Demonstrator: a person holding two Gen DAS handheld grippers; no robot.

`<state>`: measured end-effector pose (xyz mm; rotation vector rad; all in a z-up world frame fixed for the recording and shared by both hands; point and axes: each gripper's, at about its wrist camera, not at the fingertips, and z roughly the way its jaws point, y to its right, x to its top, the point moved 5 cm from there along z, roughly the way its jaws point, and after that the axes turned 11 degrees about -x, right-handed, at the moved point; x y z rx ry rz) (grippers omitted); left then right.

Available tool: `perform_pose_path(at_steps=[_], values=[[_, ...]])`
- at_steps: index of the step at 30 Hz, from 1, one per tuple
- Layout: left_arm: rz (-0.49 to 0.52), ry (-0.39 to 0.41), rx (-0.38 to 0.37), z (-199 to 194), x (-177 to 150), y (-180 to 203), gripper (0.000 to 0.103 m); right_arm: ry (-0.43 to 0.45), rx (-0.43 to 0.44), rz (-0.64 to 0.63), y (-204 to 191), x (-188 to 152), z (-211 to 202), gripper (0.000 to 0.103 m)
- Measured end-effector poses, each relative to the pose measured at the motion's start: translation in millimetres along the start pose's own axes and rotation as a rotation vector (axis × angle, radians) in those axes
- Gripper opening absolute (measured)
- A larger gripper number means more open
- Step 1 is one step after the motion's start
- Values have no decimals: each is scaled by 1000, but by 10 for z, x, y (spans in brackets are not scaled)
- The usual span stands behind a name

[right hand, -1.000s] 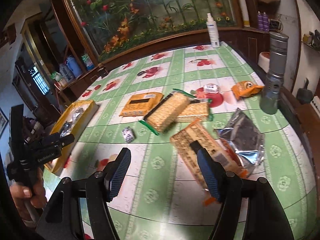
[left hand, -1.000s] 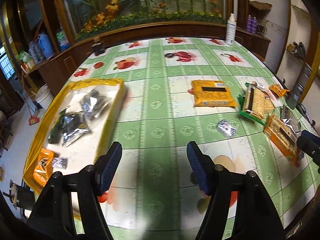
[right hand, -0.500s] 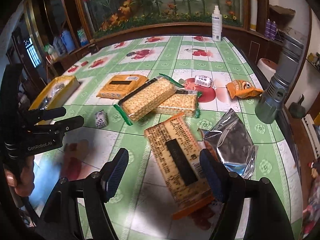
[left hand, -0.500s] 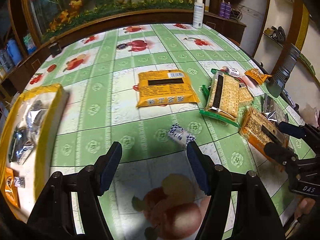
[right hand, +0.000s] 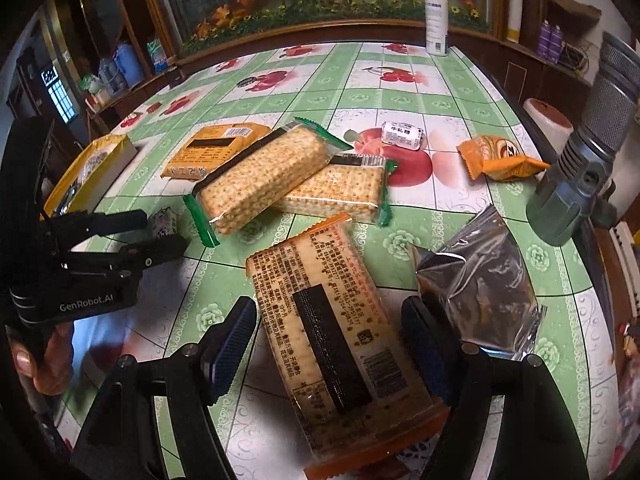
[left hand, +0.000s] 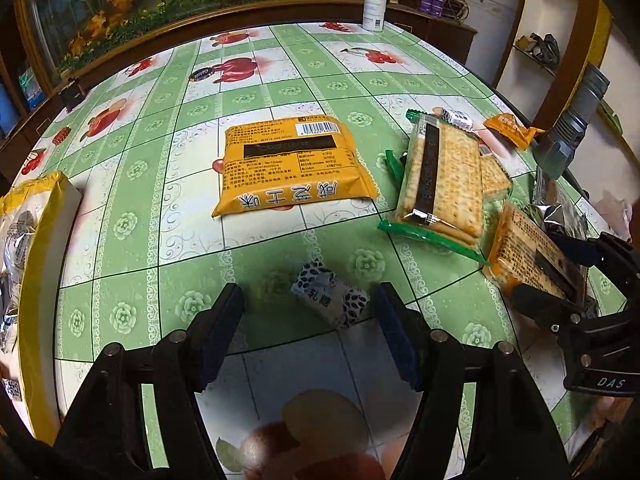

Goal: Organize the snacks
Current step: 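Reach left tool toward another wrapped candy while right tool reaches toward tan cracker pack, then close left tool on the black-and-white candy while right tool closes on tan cracker pack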

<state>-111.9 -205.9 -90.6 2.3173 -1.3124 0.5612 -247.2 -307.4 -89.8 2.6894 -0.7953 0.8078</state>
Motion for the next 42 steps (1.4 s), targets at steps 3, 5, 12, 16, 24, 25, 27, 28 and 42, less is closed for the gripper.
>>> perform_pose_path(at_steps=[3,5,12,16,24,25,27,28,42], values=[[3,14,-12,-37,15,-27,33,-2,-22,-18,-14,9,16,73],[-10,14,-43,-43,22,-62,32,0,-43,-25,-32,9,4,62],[-64,36,-71,-203,-33,-190,32,16,2,34,-65,-35,-106,55],[-84,57,-43,-353,-64,-267,32,40,40,65,-115,-39,-232,55],[-78,114,65,-705,-173,-400,32,82,90,57,-385,41,-476,55],[-79,120,74,-742,-186,-422,32,86,98,57,-417,47,-494,55],[-82,135,92,-839,-223,-475,32,97,123,54,-518,67,-551,55],[-84,140,94,-877,-239,-501,32,100,133,51,-567,77,-573,55],[-132,225,178,-1366,-453,-901,33,141,237,-22,-1297,263,-793,55]])
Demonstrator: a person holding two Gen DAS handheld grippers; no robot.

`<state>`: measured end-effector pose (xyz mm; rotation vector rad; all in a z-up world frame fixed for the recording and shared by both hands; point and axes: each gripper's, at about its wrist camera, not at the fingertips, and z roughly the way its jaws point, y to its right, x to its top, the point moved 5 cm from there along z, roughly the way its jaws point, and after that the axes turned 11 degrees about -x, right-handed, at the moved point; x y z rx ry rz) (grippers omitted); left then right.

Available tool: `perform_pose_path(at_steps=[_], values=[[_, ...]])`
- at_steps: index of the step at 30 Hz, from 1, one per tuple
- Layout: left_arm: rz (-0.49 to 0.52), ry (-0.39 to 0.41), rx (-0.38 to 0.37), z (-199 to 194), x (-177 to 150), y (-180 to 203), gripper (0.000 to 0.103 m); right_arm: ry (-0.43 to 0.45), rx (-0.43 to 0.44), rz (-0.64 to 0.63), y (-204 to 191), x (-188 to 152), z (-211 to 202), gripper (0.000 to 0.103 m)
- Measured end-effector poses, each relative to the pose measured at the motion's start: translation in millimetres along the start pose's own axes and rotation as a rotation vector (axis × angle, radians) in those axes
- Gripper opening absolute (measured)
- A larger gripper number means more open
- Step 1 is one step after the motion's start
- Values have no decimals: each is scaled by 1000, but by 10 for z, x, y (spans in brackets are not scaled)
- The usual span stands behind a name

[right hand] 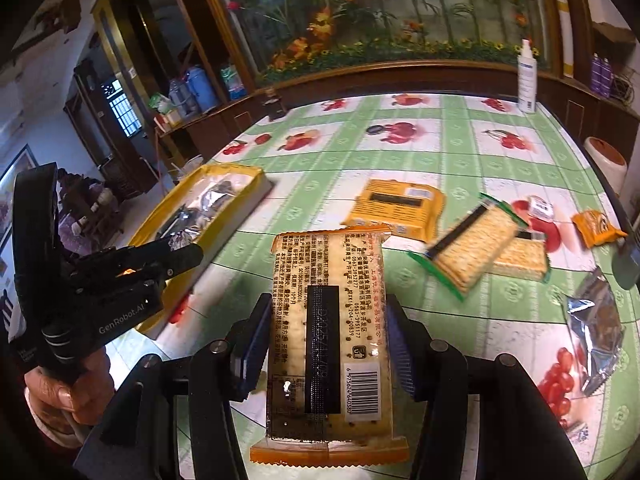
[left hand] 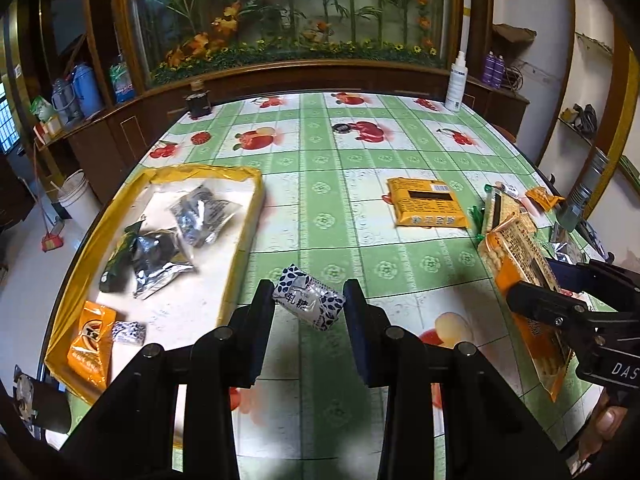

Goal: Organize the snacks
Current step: 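Close left tool on the black-and-white candy while right tool closes on tan cracker pack, then carry candy and cracker pack over the tray and open both tools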

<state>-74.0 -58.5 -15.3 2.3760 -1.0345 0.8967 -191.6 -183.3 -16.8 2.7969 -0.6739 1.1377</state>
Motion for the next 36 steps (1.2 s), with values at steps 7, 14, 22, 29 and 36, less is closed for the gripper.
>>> perform_pose_path(at_steps=[7,14,22,29,36], values=[[-35,10,19,-85,-27,-259,33,7,40,-45,-364,118,43,55],[-78,30,61,-177,-36,-550,33,1,99,-63,-675,230,144,55],[-125,39,112,-226,-73,-865,33,-5,166,-104,-1114,376,289,55],[-171,33,144,-225,-141,-1152,33,-20,213,-135,-1445,439,435,55],[-219,22,166,-195,-209,-1398,33,-27,254,-154,-1756,466,566,54]])
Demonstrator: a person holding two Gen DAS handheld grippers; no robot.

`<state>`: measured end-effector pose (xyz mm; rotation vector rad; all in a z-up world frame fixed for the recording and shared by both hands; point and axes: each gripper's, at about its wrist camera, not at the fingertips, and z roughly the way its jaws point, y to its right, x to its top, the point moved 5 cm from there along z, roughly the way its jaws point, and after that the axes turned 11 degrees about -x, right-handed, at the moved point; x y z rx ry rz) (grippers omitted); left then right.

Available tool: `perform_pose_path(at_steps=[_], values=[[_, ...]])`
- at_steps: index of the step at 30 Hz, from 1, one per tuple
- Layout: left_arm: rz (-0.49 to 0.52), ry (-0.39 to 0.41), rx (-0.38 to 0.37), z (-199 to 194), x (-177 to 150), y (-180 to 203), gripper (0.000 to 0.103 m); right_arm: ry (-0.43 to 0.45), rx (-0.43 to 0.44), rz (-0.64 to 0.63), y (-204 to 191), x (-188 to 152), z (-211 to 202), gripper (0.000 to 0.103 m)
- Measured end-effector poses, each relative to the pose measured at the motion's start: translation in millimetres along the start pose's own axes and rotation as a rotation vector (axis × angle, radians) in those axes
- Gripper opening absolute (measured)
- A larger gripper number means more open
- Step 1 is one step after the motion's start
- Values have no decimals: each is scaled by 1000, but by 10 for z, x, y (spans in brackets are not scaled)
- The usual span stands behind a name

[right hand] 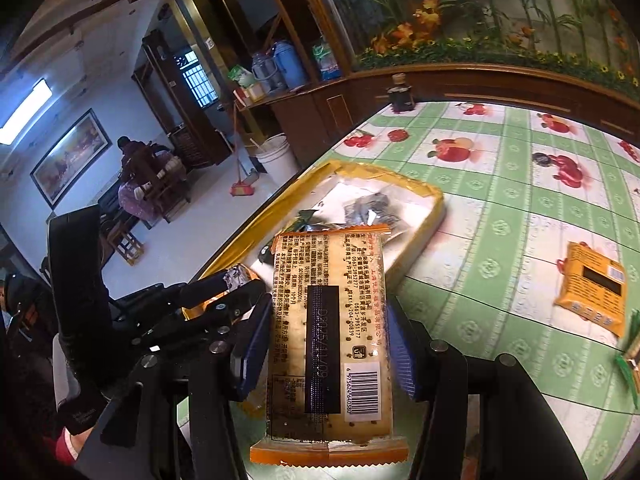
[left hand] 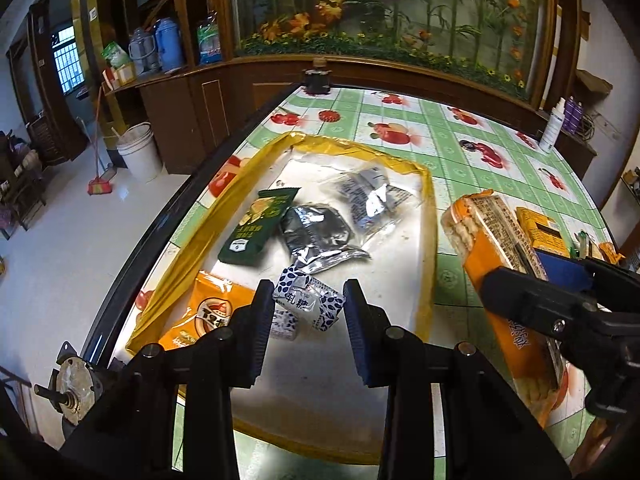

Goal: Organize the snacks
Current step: 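Carry candy and cracker pack over the tray and open both tools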

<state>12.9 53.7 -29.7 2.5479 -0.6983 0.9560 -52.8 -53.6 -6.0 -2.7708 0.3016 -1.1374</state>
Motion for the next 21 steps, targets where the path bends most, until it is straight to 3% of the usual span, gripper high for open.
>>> perform_pose_path(at_steps=[21], values=[[-45,-70,23,277,-155,-284,33,-52,55,18,-381,193,771,54]])
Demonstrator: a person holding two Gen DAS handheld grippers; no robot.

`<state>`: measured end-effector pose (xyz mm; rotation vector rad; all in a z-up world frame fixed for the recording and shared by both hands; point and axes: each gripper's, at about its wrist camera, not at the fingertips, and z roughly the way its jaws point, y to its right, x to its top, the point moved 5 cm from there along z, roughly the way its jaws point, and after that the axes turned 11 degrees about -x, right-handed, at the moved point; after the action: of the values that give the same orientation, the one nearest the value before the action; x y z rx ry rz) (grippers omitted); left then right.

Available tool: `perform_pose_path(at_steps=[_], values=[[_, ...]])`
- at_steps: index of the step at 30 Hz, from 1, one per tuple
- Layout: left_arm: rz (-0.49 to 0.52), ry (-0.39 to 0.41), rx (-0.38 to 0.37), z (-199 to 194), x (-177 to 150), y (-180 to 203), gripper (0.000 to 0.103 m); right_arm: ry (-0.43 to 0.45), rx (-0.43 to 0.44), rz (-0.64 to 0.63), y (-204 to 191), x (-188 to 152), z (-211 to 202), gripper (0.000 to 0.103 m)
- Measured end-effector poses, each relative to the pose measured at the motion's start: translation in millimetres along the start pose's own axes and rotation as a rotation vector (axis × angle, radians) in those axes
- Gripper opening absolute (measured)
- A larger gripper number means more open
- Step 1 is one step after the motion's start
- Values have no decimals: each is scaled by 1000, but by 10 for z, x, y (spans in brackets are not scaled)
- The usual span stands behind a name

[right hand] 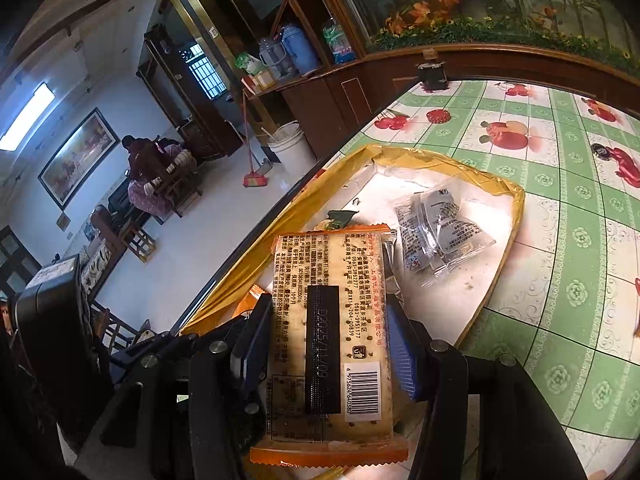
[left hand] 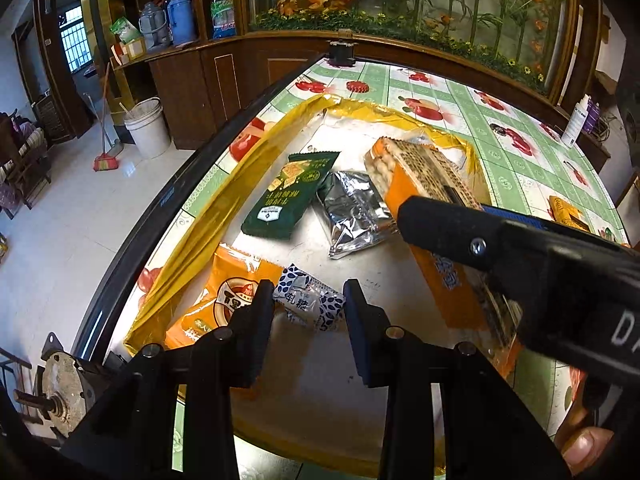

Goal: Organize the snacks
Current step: 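Carry candy and cracker pack over the tray and open both tools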

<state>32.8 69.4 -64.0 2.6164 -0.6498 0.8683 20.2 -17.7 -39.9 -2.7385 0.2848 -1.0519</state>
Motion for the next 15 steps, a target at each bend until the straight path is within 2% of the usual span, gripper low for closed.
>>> perform_pose_path(at_steps=[10,15], values=[[3,-31,-7,107,-60,17,33,-20,-18,20,61,-22,176,54],[23,-29,12,127,-55,35,33,-34,-22,17,63,-41,265,55]])
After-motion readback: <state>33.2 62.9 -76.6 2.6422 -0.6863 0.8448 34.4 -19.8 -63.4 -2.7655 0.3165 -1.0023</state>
